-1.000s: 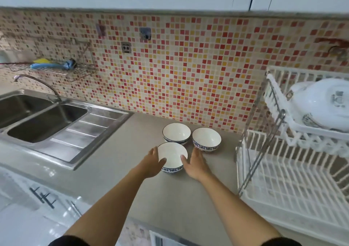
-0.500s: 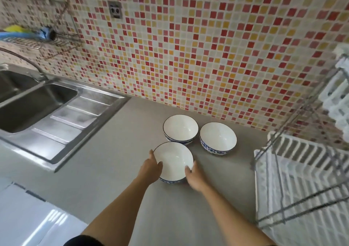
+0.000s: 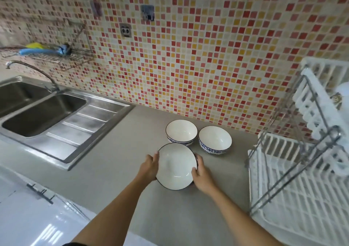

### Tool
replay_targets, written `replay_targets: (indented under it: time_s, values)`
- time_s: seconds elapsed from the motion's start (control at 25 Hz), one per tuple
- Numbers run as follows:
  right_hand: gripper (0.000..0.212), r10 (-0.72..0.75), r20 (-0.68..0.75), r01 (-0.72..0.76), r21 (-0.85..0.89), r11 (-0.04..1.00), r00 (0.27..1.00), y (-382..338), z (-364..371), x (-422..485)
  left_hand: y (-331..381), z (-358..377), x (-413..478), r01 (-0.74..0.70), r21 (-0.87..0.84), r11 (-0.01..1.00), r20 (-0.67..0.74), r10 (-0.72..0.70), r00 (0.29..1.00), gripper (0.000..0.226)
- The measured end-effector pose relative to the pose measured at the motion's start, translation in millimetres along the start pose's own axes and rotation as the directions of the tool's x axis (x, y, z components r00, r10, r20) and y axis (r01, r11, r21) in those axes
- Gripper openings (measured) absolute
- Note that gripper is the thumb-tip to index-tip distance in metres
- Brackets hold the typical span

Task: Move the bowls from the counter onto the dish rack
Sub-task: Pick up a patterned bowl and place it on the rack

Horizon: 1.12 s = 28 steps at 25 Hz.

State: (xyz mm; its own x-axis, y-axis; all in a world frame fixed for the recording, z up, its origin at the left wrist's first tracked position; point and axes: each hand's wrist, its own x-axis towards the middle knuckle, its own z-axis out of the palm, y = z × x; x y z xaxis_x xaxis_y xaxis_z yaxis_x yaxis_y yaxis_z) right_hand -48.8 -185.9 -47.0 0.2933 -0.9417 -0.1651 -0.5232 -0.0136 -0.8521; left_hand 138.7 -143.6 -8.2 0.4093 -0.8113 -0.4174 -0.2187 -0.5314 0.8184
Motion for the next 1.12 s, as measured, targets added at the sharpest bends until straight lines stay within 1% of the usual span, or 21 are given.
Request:
replay_targets:
  time_s: [0.04,0.12,0.2,0.24,0.28,0.32,0.36,0.44,0.52,0.6,0.64,0.68,0.72,0.8,0.84,0.92,0.96,1.04,1.12]
  values:
    - [0.047,-0.054,-0.022,0.053,-0.04,0.998,0.998,-9.1,-5.2,-14.0,5.7,-6.4,-15.6,-0.017,-0.077,0.997,-0.009,0.016,1.0,0.049]
    - [0.046,-0.166,-0.068,0.159,-0.091,0.983,0.984,-32.9,-17.6,-43.8,18.2,-18.8,-46.0,-0.075,-0.136,0.988,0.021,0.078,0.997,0.055]
    - [0.048,-0.285,-0.104,0.272,-0.117,0.955,0.953,-58.5,-33.5,-73.7,33.6,-29.2,-76.5,-0.107,-0.172,0.979,0.043,0.116,0.992,0.081]
    - [0.049,-0.336,-0.128,0.321,-0.126,0.939,0.933,-73.1,-43.6,-89.4,43.8,-33.1,-93.3,-0.147,-0.191,0.971,0.032,0.156,0.987,0.094]
    - [0.049,-0.383,-0.156,0.365,-0.132,0.922,0.911,-89.5,-55.2,-105.8,56.6,-36.6,-110.8,-0.211,-0.21,0.955,0.016,0.219,0.976,0.1]
    - [0.048,-0.436,-0.192,0.414,-0.143,0.899,0.879,-107.6,-68.5,-124.1,73.2,-39.3,-132.5,-0.28,-0.231,0.932,0.006,0.289,0.957,0.095]
    - [0.047,-0.483,-0.232,0.457,-0.16,0.875,0.844,-125.4,-83.2,-142.3,90.6,-41.4,-154.0,-0.364,-0.274,0.89,-0.015,0.375,0.927,0.081]
    - [0.044,-0.549,-0.303,0.513,-0.196,0.836,0.779,-160.7,-115.1,-179.9,125.5,-41.1,-193.4,-0.525,-0.388,0.758,-0.102,0.531,0.841,0.047]
    - [0.042,-0.58,-0.376,0.55,-0.196,0.812,0.723,-188.0,-146.5,-213.8,155.9,-36.0,-224.4,-0.61,-0.451,0.652,-0.117,0.634,0.765,0.041]
    - [0.032,-0.6,-0.451,0.602,-0.16,0.783,0.661,-204.3,-178.1,-242.5,182.7,-25.9,-262.5,-0.683,-0.495,0.537,-0.093,0.749,0.656,0.025]
    - [0.027,-0.606,-0.49,0.634,-0.133,0.762,0.626,-207.8,-194.7,-253.3,194.0,-18.9,-277.4,-0.704,-0.508,0.496,-0.076,0.788,0.611,0.018]
    - [0.029,-0.602,-0.519,0.658,-0.097,0.746,0.606,-209.1,-211.9,-263.6,203.3,-10.5,-290.0,-0.717,-0.524,0.46,-0.052,0.822,0.567,0.014]
    - [0.037,-0.591,-0.53,0.669,-0.06,0.741,0.608,-208.1,-230.2,-272.8,211.9,-0.2,-301.6,-0.726,-0.533,0.435,-0.025,0.849,0.527,0.012]
    - [0.055,-0.583,-0.497,0.661,-0.026,0.75,0.642,-201.5,-268.1,-286.7,225.8,22.8,-318.7,-0.731,-0.569,0.377,0.019,0.894,0.447,0.011]
    - [0.063,-0.588,-0.47,0.652,-0.034,0.758,0.659,-197.2,-285.9,-292.6,233.5,33.9,-324.3,-0.719,-0.602,0.348,0.022,0.907,0.42,0.013]
    - [0.079,-0.602,-0.444,0.628,-0.104,0.771,0.664,-185.6,-324.9,-306.7,256.3,64.4,-333.7,-0.71,-0.625,0.326,0.056,0.925,0.376,0.021]
    - [0.081,-0.599,-0.447,0.61,-0.138,0.78,0.664,-179.5,-343.6,-313.8,267.5,80.5,-337.2,-0.714,-0.617,0.33,0.09,0.931,0.353,0.029]
    - [0.071,-0.576,-0.459,0.576,-0.158,0.802,0.677,-162.6,-386.3,-323.4,290.6,117.0,-339.5,-0.711,-0.601,0.365,0.16,0.927,0.34,0.046]
    - [0.071,-0.581,-0.447,0.552,-0.21,0.807,0.68,-142.3,-429.5,-329.9,307.3,154.5,-347.1,-0.757,-0.527,0.386,0.247,0.922,0.298,0.061]
